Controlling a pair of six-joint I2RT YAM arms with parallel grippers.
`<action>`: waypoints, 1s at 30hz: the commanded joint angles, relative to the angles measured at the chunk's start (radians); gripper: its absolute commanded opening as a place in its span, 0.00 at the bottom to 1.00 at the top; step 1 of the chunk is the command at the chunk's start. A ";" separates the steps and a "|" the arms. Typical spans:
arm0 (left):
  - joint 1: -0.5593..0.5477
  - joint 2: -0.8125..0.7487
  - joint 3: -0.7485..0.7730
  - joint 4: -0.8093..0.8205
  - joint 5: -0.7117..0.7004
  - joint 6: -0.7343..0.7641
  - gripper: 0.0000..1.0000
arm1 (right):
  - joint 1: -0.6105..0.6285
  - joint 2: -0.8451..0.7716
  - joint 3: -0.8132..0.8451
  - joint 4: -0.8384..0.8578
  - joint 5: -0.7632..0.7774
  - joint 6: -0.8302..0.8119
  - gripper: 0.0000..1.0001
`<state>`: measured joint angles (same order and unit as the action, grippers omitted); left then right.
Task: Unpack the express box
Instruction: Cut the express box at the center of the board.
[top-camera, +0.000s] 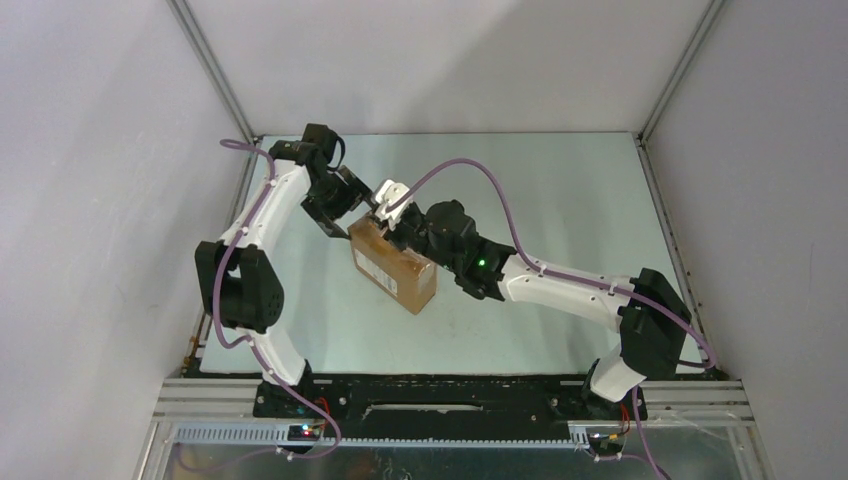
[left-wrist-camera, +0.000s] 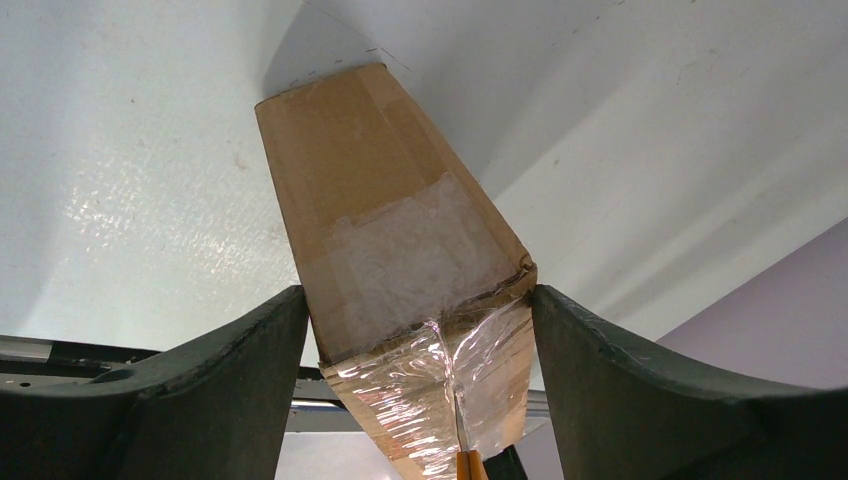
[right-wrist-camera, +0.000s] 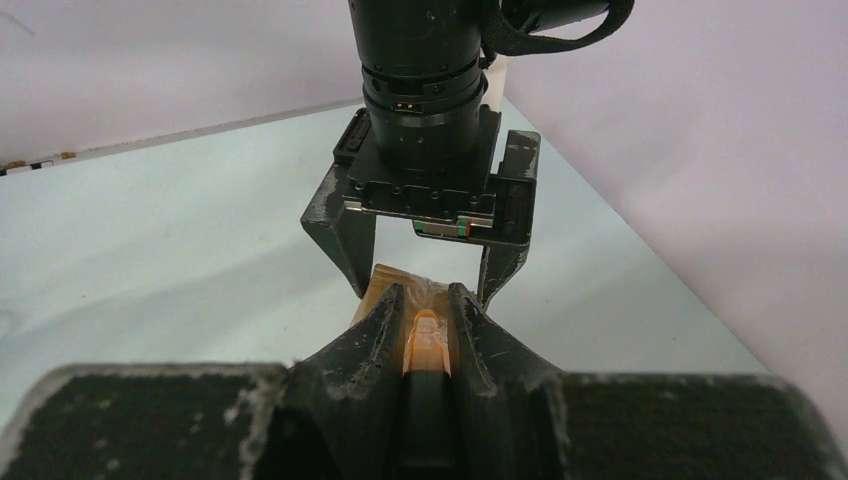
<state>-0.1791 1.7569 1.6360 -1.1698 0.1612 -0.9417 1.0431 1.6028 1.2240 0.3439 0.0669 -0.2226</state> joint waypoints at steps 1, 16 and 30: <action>-0.014 -0.004 -0.029 -0.028 -0.007 0.011 0.82 | 0.009 -0.026 0.049 0.005 0.019 -0.018 0.00; -0.014 0.000 -0.028 -0.034 -0.014 0.012 0.81 | 0.024 -0.022 0.064 0.006 0.048 -0.051 0.00; -0.014 0.002 -0.027 -0.031 -0.011 0.012 0.81 | 0.031 0.000 0.077 -0.025 0.040 -0.054 0.00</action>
<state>-0.1795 1.7569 1.6360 -1.1698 0.1612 -0.9417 1.0653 1.6028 1.2526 0.3084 0.0948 -0.2638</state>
